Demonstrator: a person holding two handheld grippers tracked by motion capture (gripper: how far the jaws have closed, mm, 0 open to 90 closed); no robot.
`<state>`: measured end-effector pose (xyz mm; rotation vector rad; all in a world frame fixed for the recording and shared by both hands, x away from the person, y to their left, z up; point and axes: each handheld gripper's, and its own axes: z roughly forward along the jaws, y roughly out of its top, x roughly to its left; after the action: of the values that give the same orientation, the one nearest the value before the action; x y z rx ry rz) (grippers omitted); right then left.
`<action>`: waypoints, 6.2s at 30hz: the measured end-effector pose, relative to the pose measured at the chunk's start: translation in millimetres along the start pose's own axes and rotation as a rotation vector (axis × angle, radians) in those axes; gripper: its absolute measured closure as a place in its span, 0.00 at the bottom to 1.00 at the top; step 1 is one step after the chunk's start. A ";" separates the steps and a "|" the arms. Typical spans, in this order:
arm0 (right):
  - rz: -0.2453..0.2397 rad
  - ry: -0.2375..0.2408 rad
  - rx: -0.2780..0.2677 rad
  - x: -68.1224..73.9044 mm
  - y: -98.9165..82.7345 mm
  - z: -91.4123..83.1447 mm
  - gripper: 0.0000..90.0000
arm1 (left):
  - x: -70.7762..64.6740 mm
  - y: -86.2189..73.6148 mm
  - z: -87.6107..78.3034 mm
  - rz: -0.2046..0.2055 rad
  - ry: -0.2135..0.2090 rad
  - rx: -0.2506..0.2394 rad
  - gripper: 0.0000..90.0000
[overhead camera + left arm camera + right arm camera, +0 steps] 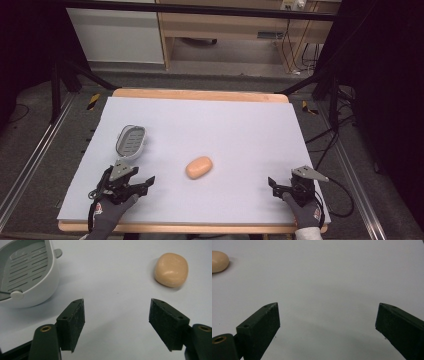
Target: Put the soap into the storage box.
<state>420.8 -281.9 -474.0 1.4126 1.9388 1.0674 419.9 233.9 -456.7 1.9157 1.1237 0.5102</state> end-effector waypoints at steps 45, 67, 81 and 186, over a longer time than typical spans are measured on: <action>-0.005 -0.041 0.007 3.5 0.9 2.7 0.05 | -34.4 60.0 21.0 0.094 -0.083 -0.023 0.26; -0.005 -0.029 0.017 4.1 1.2 4.3 0.05 | -59.9 72.8 54.8 0.157 -0.134 0.044 0.25; 0.001 -0.028 0.023 4.4 1.3 5.4 0.05 | -70.8 74.7 76.9 0.176 -0.146 0.086 0.24; 0.010 -0.012 0.067 4.6 1.2 9.5 0.06 | -65.1 67.9 75.0 0.205 -0.162 0.151 0.35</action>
<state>427.3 -274.6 -478.2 1.4621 1.9774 1.0045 472.6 127.1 -439.4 2.1755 0.8879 0.3808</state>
